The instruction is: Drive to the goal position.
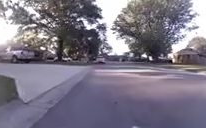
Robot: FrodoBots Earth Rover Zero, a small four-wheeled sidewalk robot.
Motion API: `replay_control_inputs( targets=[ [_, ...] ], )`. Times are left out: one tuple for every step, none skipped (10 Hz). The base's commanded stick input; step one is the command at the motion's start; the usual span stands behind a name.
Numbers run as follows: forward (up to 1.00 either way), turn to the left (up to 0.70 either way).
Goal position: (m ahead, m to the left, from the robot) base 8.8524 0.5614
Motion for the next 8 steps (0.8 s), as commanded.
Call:
replay_control_inputs(
  targets=[
    [1.0, -0.4],
    [1.0, -0.4],
    [1.0, -0.4],
    [1.0, -0.4],
    [1.0, -0.4],
    [1.0, -0.4],
    [1.0, -0.4],
    [1.0, -0.4]
  ],
)
